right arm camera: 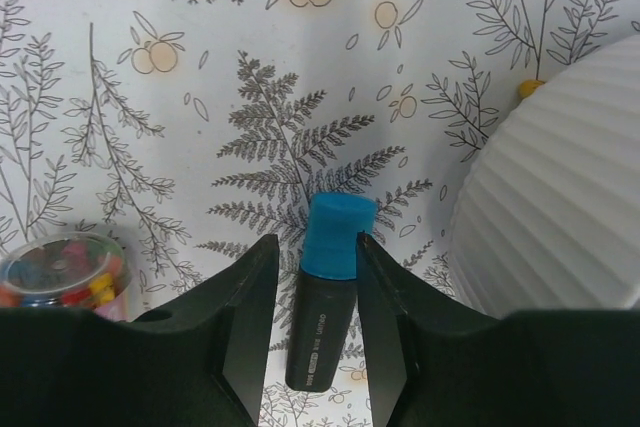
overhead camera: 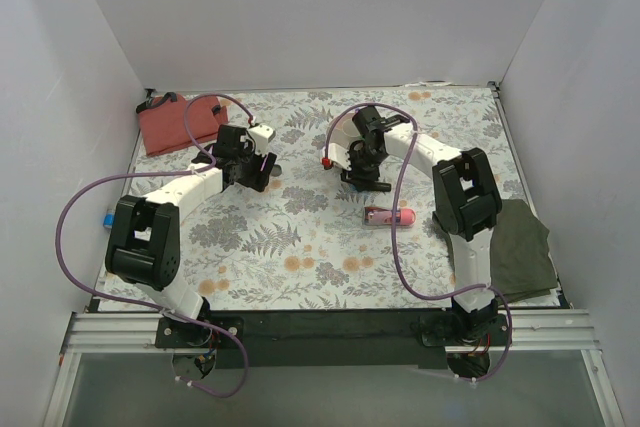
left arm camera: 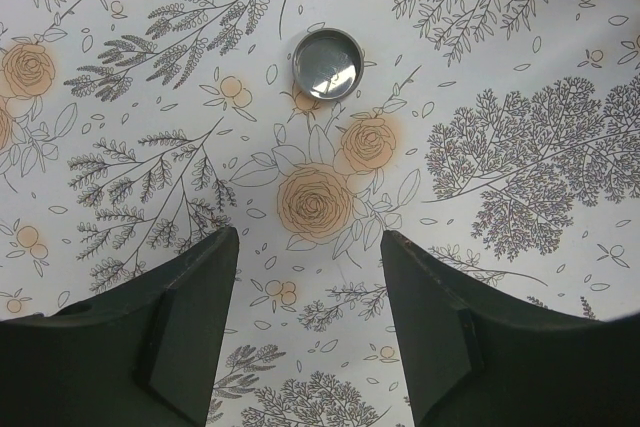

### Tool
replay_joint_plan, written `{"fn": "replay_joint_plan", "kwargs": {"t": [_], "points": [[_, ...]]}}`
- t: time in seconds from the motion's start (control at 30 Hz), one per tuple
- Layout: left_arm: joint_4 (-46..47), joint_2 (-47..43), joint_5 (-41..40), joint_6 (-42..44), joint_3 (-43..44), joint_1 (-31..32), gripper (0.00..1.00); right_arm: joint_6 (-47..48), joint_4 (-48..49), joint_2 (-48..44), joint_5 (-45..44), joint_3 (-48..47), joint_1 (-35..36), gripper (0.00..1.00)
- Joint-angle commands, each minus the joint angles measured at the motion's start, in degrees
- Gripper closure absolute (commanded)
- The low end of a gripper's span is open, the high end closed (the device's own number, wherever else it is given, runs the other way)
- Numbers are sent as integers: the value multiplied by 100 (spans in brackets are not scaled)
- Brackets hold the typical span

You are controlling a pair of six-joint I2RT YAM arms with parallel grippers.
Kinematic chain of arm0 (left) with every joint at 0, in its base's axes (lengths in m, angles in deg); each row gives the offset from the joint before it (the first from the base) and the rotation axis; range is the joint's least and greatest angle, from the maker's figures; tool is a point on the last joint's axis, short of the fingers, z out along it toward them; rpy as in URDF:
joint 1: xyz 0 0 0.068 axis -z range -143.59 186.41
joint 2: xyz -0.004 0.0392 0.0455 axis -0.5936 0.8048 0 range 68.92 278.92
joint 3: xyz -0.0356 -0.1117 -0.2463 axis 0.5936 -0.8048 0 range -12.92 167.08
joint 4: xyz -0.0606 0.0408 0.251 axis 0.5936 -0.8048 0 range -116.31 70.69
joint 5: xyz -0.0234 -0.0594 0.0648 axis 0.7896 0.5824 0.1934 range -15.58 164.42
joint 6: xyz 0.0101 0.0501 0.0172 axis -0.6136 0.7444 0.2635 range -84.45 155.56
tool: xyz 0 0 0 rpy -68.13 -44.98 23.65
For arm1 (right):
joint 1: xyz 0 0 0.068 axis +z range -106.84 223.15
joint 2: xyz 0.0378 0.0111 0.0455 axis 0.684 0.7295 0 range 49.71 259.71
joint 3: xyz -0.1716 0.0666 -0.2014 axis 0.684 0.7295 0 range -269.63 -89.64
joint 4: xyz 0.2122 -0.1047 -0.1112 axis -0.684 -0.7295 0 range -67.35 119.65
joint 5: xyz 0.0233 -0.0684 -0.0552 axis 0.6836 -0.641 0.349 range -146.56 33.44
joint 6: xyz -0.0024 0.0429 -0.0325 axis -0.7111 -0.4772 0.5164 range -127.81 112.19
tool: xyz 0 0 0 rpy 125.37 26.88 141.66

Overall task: Sort the stationery into containers
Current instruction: Pick up the pen from the center of the board.

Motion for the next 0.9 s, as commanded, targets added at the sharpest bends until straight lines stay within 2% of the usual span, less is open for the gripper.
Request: {"fn": "replay_joint_plan", "kwargs": {"t": [0.0, 0.47, 0.63, 0.8, 0.87], "points": [[54, -203, 12, 10, 47, 40, 41, -145, 282, 64, -168, -24, 16, 56], [54, -9, 21, 1, 188, 31, 41, -320, 353, 345, -230, 20, 113, 56], [45, 8, 56, 1, 197, 22, 41, -443, 344, 258, -186, 2, 113, 85], [45, -9, 74, -7, 223, 22, 41, -488, 177, -329, 16, 20, 113, 99], [28, -18, 91, 10, 241, 14, 41, -461, -120, -585, 261, -76, 113, 99]]}}
